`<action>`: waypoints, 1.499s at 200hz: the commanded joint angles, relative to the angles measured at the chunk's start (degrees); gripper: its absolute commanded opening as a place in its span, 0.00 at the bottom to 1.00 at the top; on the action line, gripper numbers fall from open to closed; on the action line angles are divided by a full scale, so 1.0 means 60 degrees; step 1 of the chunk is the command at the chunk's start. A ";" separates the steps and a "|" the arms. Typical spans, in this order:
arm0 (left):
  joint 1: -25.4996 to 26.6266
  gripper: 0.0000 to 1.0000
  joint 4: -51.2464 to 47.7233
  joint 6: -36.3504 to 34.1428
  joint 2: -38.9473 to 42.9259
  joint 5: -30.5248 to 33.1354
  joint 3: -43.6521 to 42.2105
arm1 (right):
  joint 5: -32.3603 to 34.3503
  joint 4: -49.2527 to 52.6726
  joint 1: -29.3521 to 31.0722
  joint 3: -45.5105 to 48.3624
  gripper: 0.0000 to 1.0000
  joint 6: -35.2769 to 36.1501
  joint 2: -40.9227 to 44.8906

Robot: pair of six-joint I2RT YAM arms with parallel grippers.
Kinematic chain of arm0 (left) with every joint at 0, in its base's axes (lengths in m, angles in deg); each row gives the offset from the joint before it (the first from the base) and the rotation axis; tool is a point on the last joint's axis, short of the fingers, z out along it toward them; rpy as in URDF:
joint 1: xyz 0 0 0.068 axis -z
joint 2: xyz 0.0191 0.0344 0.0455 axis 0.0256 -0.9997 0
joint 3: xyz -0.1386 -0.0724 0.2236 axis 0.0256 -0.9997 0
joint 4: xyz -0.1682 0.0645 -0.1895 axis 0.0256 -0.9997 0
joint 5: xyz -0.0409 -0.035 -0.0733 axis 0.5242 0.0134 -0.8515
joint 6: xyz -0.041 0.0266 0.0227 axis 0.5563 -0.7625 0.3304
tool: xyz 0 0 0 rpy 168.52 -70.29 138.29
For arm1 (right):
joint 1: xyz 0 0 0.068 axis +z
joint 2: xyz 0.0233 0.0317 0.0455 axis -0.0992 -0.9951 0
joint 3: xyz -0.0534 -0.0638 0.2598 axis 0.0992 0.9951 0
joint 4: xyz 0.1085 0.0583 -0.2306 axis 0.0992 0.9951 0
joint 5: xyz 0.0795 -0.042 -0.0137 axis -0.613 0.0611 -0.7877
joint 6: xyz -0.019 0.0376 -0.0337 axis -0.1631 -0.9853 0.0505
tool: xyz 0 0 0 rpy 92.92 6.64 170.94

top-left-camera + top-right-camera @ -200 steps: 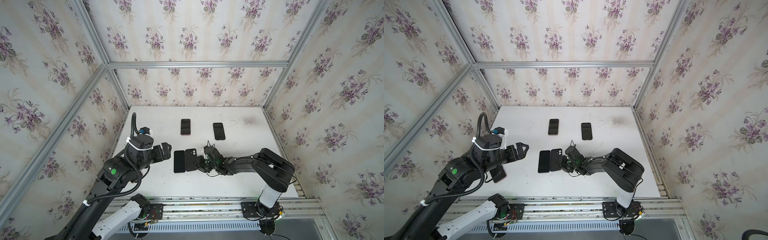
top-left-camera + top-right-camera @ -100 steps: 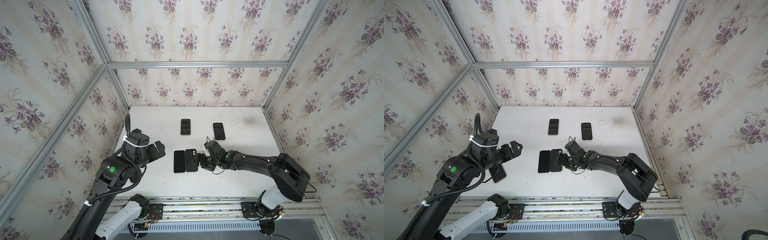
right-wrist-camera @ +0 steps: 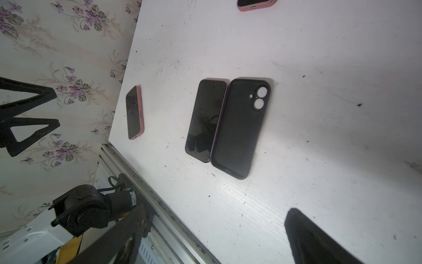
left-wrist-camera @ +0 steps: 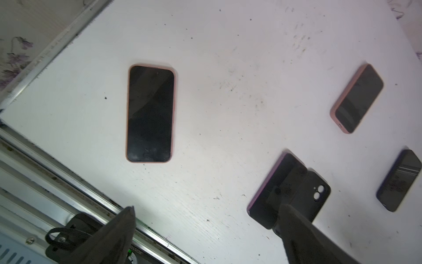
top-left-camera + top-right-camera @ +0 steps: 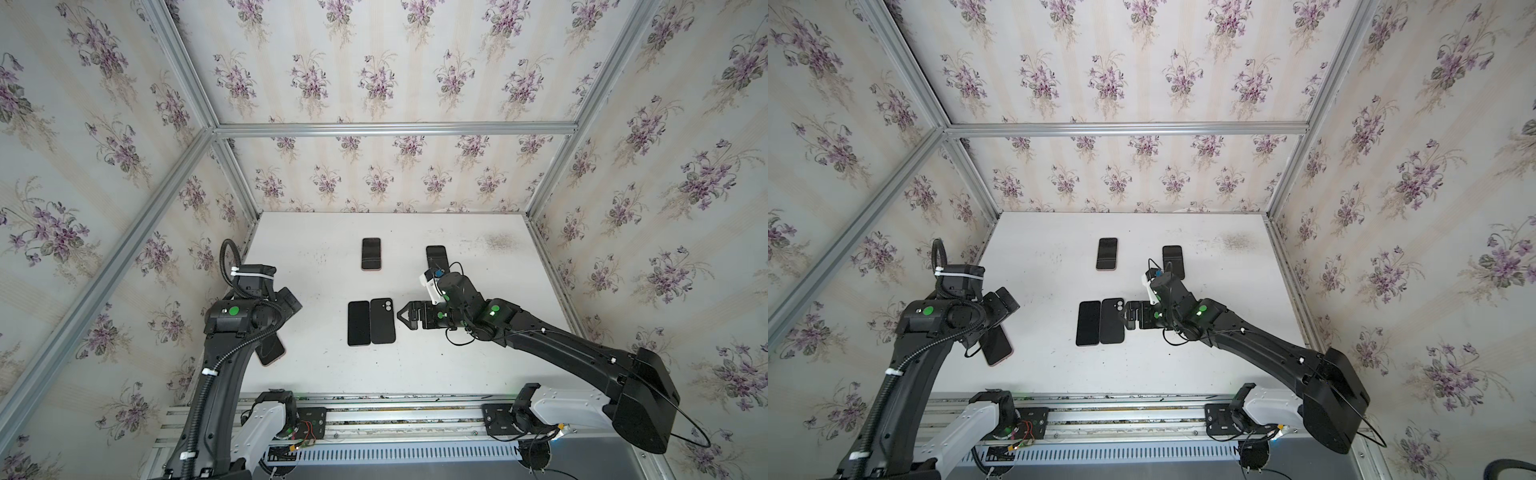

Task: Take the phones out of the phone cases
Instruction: 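Grasp the pink-cased phone nearest the robot with the left gripper, then lift the pink-cased phone with the left gripper while the right gripper hovers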

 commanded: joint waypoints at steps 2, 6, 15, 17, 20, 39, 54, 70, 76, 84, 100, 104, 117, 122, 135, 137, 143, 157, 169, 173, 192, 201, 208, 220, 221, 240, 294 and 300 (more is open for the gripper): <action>-0.0890 1.00 0.0261 -0.0839 -0.0615 0.0236 -0.0143 | -0.0328 0.0168 -0.0483 -0.0078 1.00 0.0261 0.0186; -0.1108 1.00 0.0297 -0.0968 -0.0802 0.0137 -0.0157 | -0.0371 0.0139 -0.0563 -0.0085 1.00 0.0244 0.0200; -0.1533 1.00 0.0335 -0.1193 -0.1200 -0.0003 -0.0170 | -0.0536 0.0040 -0.0761 -0.0105 1.00 0.0235 0.0205; -0.1629 1.00 0.0354 -0.1241 -0.1289 -0.0050 -0.0177 | -0.0561 0.0021 -0.0800 -0.0112 1.00 0.0240 0.0193; -0.1774 1.00 0.0396 -0.1315 -0.1417 -0.0160 -0.0179 | -0.0629 -0.0009 -0.0846 -0.0135 1.00 0.0242 0.0178; -0.2540 1.00 0.0837 -0.1803 -0.2024 -0.0814 -0.0302 | -0.0895 0.0005 -0.1069 -0.0393 1.00 0.0340 0.0013; -0.2880 1.00 0.1075 -0.2159 -0.2460 -0.0842 -0.0312 | -0.1041 0.0013 -0.1139 -0.0655 1.00 0.0414 -0.0190; -0.3119 1.00 0.1234 -0.2439 -0.3326 -0.0866 -0.0297 | -0.1145 -0.0030 -0.1155 -0.0895 0.99 0.0405 -0.0442; -0.3172 1.00 0.1298 -0.2504 -0.3511 -0.0775 -0.0326 | -0.1190 -0.0051 -0.1155 -0.1005 1.00 0.0389 -0.0543; -0.3301 1.00 0.1384 -0.2584 -0.3717 -0.0804 -0.0373 | -0.1231 -0.0088 -0.1155 -0.1095 1.00 0.0348 -0.0661; -0.3510 1.00 0.1726 -0.2707 -0.3953 -0.0951 -0.0575 | -0.1284 -0.0129 -0.1156 -0.1318 1.00 0.0248 -0.0881; -0.3518 1.00 0.1845 -0.2778 -0.3996 -0.1000 -0.0636 | -0.1286 -0.0159 -0.1154 -0.1349 1.00 0.0210 -0.0919; -0.3596 1.00 0.1962 -0.2941 -0.4302 -0.0956 -0.0680 | -0.1327 -0.0285 -0.1154 -0.1419 1.00 0.0101 -0.1034; -0.3622 1.00 0.1970 -0.2985 -0.4435 -0.0926 -0.0680 | -0.1351 -0.0321 -0.1154 -0.1462 0.99 0.0074 -0.1069; -0.3650 1.00 0.2079 -0.3179 -0.4746 -0.0849 -0.0707 | -0.1347 -0.0342 -0.1152 -0.1542 1.00 0.0023 -0.1164; -0.3641 1.00 0.2087 -0.3207 -0.4794 -0.0829 -0.0707 | -0.1343 -0.0349 -0.1154 -0.1548 1.00 0.0011 -0.1182; -0.3661 1.00 0.2127 -0.3263 -0.4927 -0.0742 -0.0707 | -0.1359 -0.0369 -0.1154 -0.1586 1.00 -0.0003 -0.1213; -0.3684 1.00 0.2287 -0.3432 -0.5220 -0.0646 -0.0764 | -0.1373 -0.0407 -0.1154 -0.1663 0.99 -0.0035 -0.1317; -0.3739 1.00 0.2408 -0.3498 -0.5464 -0.0582 -0.0815 | -0.1394 -0.0414 -0.1162 -0.1746 0.99 -0.0051 -0.1424; -0.3759 1.00 0.2457 -0.3519 -0.5543 -0.0585 -0.0836 | -0.1403 -0.0414 -0.1155 -0.1775 0.99 -0.0051 -0.1452; -0.3827 1.00 0.2694 -0.3623 -0.5812 -0.0614 -0.0952 | -0.1397 -0.0436 -0.1154 -0.1879 0.99 -0.0116 -0.1595; -0.3840 1.00 0.2798 -0.3704 -0.5921 -0.0637 -0.0985 | -0.1412 -0.0493 -0.1155 -0.1895 0.99 -0.0160 -0.1650; -0.3854 1.00 0.2873 -0.3755 -0.6023 -0.0633 -0.1000 | -0.1405 -0.0538 -0.1154 -0.1905 0.99 -0.0195 -0.1682; -0.3907 1.00 0.2967 -0.3798 -0.6235 -0.0630 -0.1002 | -0.1420 -0.0571 -0.1154 -0.1927 0.98 -0.0227 -0.1741; -0.3919 1.00 0.2970 -0.3814 -0.6250 -0.0638 -0.1001 | -0.1427 -0.0573 -0.1154 -0.1929 0.98 -0.0234 -0.1750; -0.3951 0.99 0.3153 -0.3867 -0.6460 -0.0721 -0.1014 | -0.1462 -0.0561 -0.1147 -0.1989 0.98 -0.0281 -0.1856; -0.4019 0.86 0.3362 -0.4068 -0.6799 -0.1169 -0.0971 | -0.1453 -0.0676 -0.1154 -0.2077 0.96 -0.0417 -0.2050; -0.4033 0.85 0.3382 -0.4053 -0.6855 -0.1209 -0.0971 | -0.1470 -0.0717 -0.1154 -0.2078 0.96 -0.0430 -0.2065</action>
